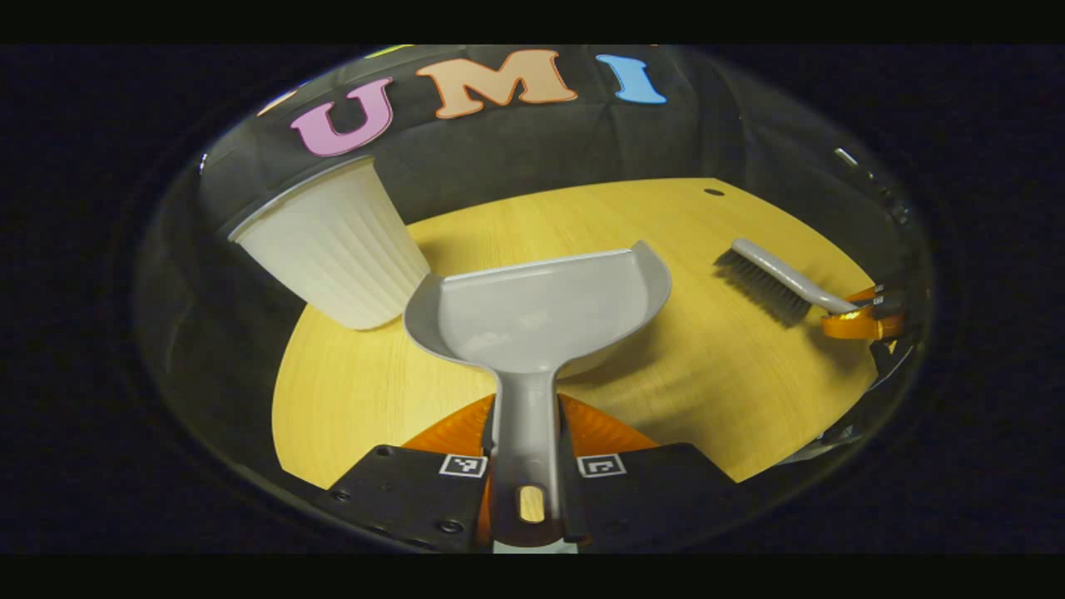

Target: Pick up the small broom and dustpan from the desktop, sweep the trash into the dustpan with the broom, and then empty the trash into the garbage bin.

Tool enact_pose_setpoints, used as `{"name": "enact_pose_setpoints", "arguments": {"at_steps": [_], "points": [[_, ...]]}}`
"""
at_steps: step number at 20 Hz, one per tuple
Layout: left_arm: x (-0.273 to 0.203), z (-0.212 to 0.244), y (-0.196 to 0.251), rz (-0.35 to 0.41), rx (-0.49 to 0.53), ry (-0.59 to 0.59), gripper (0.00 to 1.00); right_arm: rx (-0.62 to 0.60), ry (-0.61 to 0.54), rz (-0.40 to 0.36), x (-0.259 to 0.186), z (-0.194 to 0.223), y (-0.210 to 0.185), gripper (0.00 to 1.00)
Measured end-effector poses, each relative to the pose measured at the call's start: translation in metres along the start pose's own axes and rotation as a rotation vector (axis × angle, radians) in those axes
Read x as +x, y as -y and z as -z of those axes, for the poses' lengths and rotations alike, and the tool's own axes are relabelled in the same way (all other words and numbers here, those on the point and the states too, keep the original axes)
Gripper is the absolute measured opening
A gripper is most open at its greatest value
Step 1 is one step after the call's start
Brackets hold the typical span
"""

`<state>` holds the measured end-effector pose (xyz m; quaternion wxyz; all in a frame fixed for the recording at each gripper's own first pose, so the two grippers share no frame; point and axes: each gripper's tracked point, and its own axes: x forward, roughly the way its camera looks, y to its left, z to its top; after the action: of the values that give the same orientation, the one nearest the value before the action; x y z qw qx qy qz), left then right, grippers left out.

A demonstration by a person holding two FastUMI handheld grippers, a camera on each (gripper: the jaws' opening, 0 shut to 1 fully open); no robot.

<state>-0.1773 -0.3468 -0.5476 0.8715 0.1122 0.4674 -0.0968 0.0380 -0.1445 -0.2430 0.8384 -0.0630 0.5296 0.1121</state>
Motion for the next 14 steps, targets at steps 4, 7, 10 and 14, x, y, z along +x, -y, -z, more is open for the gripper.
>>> {"name": "enact_pose_setpoints", "arguments": {"at_steps": [4,7,10,14], "points": [[0.01,0.023,-0.003,0.001,-0.01,-0.047,0.24,-0.014,-0.019,0.02,0.0,-0.003,-0.002,0.12],[0.014,0.034,-0.002,-0.003,-0.011,-0.087,0.25,-0.023,-0.046,0.027,-0.005,-0.01,-0.004,0.12],[0.017,0.039,0.0,-0.017,0.008,-0.082,0.26,-0.039,-0.059,0.037,-0.006,-0.014,-0.004,0.13],[0.021,0.046,-0.001,-0.033,0.009,-0.108,0.29,-0.054,-0.077,0.053,-0.005,-0.011,-0.008,0.18]]}}
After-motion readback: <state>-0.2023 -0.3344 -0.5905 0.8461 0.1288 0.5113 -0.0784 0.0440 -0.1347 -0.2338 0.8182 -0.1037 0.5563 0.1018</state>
